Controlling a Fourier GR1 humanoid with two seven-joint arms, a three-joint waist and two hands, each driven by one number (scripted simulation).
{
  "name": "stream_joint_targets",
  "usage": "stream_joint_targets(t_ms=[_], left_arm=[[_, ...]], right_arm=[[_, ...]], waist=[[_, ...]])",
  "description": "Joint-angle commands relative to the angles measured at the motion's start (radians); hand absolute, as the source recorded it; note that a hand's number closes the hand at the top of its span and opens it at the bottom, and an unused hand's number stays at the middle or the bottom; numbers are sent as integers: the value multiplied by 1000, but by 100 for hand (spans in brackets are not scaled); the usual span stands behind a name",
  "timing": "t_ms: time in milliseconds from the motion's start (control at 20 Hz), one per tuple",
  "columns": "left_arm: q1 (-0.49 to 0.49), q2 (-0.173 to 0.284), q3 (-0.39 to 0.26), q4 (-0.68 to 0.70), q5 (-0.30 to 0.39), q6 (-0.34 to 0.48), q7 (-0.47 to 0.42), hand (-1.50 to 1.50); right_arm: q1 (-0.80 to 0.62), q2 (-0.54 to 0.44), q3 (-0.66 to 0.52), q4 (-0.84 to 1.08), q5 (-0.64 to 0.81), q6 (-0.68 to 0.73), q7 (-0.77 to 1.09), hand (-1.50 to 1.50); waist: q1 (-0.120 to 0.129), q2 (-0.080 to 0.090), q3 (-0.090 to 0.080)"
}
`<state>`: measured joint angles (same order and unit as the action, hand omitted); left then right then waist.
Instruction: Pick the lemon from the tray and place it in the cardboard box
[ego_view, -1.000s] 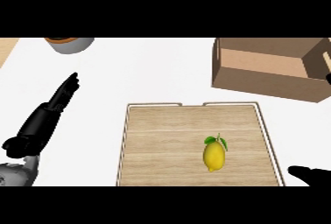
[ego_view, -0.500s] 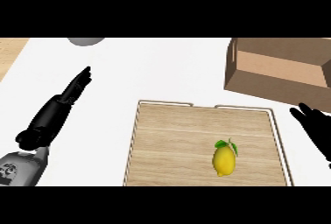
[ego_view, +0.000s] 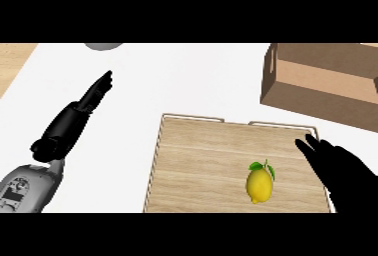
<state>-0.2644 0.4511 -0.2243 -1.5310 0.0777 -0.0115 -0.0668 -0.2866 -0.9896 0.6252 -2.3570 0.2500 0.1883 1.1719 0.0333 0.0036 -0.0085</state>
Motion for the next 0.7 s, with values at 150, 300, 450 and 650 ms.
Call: stream_joint_targets(t_ms=[150,300,450,650], left_arm=[[1,-9,5,24,-10,-9,-22,0],[-19,-14,4,-11,-13,4,39,0],[25,-26,-6,40,-30,0,-35,0],[10,-14,26,33,-10,-13,-20,0]], right_arm=[[-116,146,108,56,-19,68,313,-150],[-165,196,135,133,-8,85,314,-150],[-188,235,198,217,65,80,315,-150],[-208,305,226,268,126,86,315,-150]], waist=[[-8,-3,1],[-6,-7,3],[-8,-5,1],[-25,-9,3]])
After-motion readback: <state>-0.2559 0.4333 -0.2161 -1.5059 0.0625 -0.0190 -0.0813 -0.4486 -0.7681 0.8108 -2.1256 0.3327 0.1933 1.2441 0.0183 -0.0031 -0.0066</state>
